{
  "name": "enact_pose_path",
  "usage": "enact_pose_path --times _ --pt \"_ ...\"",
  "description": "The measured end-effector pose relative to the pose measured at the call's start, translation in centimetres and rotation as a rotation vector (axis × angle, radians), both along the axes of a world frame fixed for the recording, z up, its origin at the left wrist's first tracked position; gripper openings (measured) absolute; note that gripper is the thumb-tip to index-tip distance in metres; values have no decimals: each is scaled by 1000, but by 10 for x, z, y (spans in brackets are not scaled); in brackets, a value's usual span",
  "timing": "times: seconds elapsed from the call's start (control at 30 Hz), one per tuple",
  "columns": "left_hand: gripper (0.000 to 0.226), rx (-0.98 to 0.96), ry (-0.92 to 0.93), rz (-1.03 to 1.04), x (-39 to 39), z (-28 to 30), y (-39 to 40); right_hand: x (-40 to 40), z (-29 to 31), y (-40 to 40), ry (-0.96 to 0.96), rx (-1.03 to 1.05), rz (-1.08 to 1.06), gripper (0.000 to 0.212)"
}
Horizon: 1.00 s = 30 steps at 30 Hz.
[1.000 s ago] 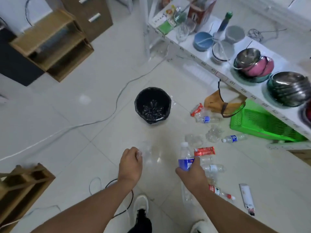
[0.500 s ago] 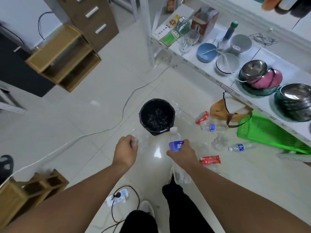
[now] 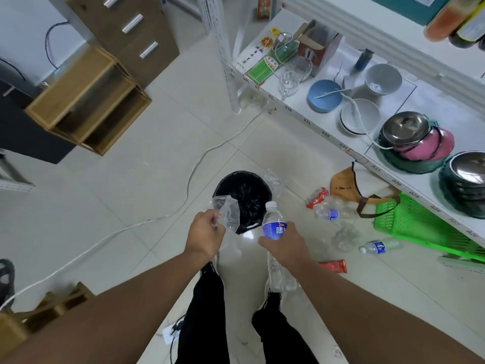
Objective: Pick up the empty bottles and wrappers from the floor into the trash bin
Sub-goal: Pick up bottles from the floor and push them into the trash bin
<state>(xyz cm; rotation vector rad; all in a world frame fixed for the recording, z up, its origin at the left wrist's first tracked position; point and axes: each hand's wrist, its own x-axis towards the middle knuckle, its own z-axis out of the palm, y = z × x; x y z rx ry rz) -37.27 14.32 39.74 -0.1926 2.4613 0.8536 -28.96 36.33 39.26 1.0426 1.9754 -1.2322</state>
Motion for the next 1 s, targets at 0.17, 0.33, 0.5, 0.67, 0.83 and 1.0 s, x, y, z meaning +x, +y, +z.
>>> enact_pose_path --times 0.17,0.33,0.5,0.67,0.83,1.0 --pt "16 17 -70 -74 -54 -80 9 -52 -75 -17 -36 -45 -74 71" --pt "63 146 -220 -199 -97 -161 3 -91 -161 -36 -56 -67 -196 99" --pt "46 43 -182 -206 -100 -190 -17 -71 -189 -42 -74 -54 -228 91" --pt "75 -38 -201 -293 -77 -179 -28 -31 -181 -43 -174 -39 -288 98" --pt "82 -42 -179 -378 -58 -156 -6 2 -157 -17 -212 -37 -366 102" --pt "88 -70 -141 -464 -30 -126 40 52 -107 26 -162 -59 -471 104"
